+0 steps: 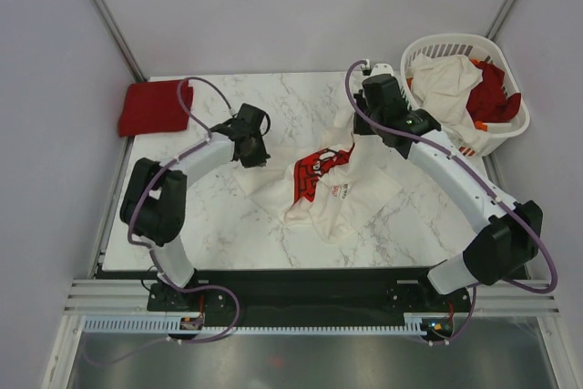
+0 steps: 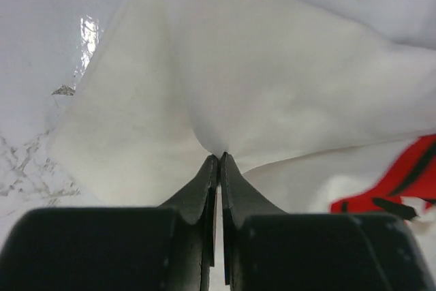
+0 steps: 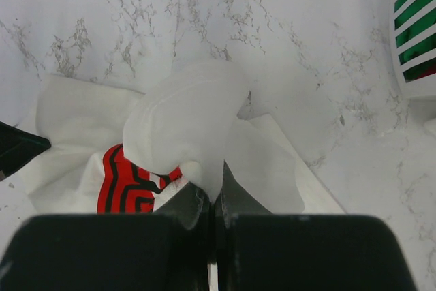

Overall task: Fold and stack the t-shirts
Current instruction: Flatten the tshirt out

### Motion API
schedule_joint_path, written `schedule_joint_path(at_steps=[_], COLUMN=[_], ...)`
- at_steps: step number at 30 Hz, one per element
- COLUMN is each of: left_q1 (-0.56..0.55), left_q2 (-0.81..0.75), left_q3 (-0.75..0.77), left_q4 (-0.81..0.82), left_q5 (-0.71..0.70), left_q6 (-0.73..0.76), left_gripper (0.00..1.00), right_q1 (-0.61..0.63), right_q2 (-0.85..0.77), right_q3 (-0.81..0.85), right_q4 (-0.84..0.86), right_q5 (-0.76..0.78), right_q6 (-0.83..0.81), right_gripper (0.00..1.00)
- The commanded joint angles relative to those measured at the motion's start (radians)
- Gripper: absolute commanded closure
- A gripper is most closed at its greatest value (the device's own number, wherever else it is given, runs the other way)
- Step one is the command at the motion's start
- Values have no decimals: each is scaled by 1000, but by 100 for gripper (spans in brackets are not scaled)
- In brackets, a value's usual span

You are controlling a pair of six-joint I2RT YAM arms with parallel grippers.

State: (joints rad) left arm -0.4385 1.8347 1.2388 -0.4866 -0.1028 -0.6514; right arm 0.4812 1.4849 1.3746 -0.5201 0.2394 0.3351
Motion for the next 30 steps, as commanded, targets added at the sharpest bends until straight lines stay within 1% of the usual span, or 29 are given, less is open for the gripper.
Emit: schedule_joint_path(at_steps=[1,2,3,4,5,7,8,9,10,12,13,14,15,17,18,19,21,24,25,27,28,30], left_q1=[-3,-2,-2,-2,-3,-3,-3,-3,-3,-3,-3,-3,-3,-3,-3,-3,-3,-3,-3,-3,-3,-3], left_q2=[-237,-341,-389,-446,-539,-642,-688,-791,-831,-940,-974,-998,-1046,-1080,-1095,-1117,-1118,-1079,-1062,-1013,-997,-936], left_q3=[62,91,108,151,172,220,261,283,327,375,395,430,445,476,484,497,517,551,571,591,614,629], left_q4=[34,34,33,-147,-180,-204,-211,-224,-231,-244,-245,-244,-244,-241,-242,-239,-239,-241,-241,-237,-234,-218], left_q5=[-26,-26,-210,-225,-235,-270,-290,-342,-363,-393,-387,-377,-353,-324,-293,-272,-235,-213,-213,-241,-261,-320], left_q6=[-17,-17,-8,104,123,157,189,205,240,278,297,330,343,363,366,371,371,386,391,392,395,409], left_gripper=[93,93,98,98,98,98,98,98,98,98,98,98,98,98,98,98,98,98,98,98,98,98], right_q1=[-10,-9,-9,-10,-9,-9,-9,-9,-9,-9,-9,-9,-9,-9,-9,-10,-9,-10,-9,-9,-9,-9], right_q2=[-55,-70,-87,-127,-146,-187,-233,-259,-314,-379,-412,-479,-514,-613,-644,-691,-703,-628,-574,-525,-467,-404], right_q3=[195,228,257,303,325,372,380,389,394,396,399,399,394,376,345,334,339,403,417,448,463,512], right_q4=[-87,-104,-125,-135,-145,-175,-181,-184,-184,-184,-178,-170,-134,-77,-11,18,49,14,8,9,11,14], right_q5=[34,35,37,41,57,61,55,2,-37,-61,-61,-63,-75,-181,-204,-216,-200,-178,-167,-138,-128,-108], right_q6=[-18,-18,-18,-16,-13,5,10,7,-8,-14,-19,-37,-50,-100,-102,-102,-88,-103,-110,-126,-133,-145], right_gripper=[100,100,100,100,100,100,100,100,100,100,100,100,100,100,100,100,100,100,100,100,100,100])
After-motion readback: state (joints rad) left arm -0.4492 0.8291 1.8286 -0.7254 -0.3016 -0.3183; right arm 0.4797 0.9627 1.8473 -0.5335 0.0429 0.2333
